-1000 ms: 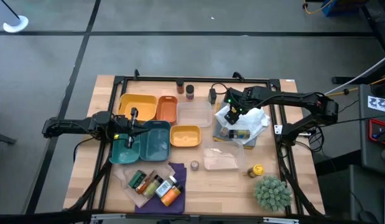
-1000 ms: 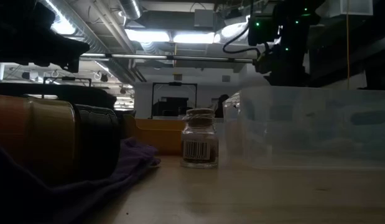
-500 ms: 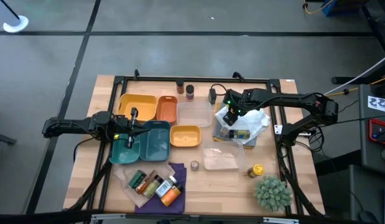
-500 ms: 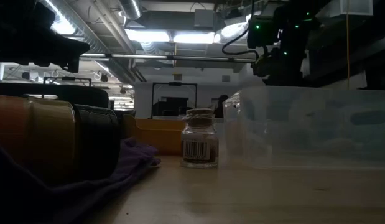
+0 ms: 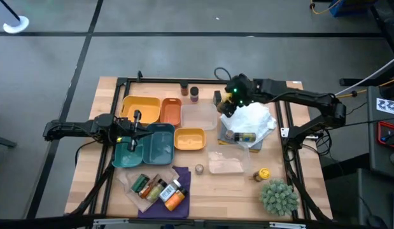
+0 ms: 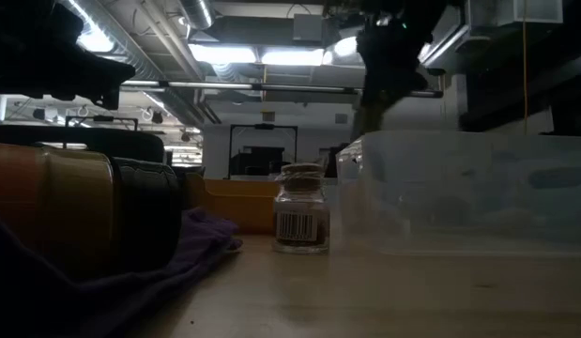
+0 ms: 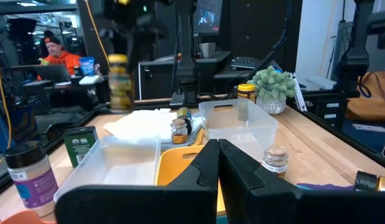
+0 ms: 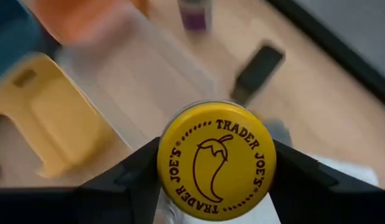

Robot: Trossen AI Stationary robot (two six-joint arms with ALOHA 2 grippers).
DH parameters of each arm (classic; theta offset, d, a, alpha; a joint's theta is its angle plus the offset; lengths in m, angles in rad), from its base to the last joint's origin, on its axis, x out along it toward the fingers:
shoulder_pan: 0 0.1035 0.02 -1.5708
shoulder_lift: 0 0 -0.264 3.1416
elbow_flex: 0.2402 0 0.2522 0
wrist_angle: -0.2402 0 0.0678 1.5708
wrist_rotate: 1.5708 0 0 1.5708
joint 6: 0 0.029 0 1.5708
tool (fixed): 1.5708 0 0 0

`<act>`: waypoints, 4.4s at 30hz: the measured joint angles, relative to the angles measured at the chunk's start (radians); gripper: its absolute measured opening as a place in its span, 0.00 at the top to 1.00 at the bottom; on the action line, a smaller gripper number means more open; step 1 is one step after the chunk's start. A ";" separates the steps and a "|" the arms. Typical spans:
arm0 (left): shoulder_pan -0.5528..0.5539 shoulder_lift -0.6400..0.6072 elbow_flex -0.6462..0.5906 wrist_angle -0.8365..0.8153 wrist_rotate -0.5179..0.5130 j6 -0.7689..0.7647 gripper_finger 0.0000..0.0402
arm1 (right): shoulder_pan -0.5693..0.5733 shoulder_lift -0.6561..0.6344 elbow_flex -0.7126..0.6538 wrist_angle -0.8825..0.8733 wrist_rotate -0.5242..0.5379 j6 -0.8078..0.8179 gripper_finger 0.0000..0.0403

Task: Sort spices by type
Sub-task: Put the top yellow spice bottle into the top transparent bin, then put the top orange spice bottle into the top yellow bin

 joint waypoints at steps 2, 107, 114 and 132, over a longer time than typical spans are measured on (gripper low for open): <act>0.000 0.000 0.000 0.000 0.000 0.000 1.00 | 0.000 0.000 0.015 0.054 0.000 -0.013 0.41; 0.315 0.607 0.260 0.439 -0.475 -0.352 0.59 | 0.000 -0.057 0.033 0.085 0.165 -0.254 0.25; 0.432 0.881 0.501 0.341 -0.296 -0.320 0.59 | 0.000 -0.143 -0.140 0.192 0.130 -0.205 0.25; 0.677 1.496 1.083 -0.147 -0.070 -0.226 0.59 | 0.001 -0.176 -0.220 0.269 0.050 -0.201 0.25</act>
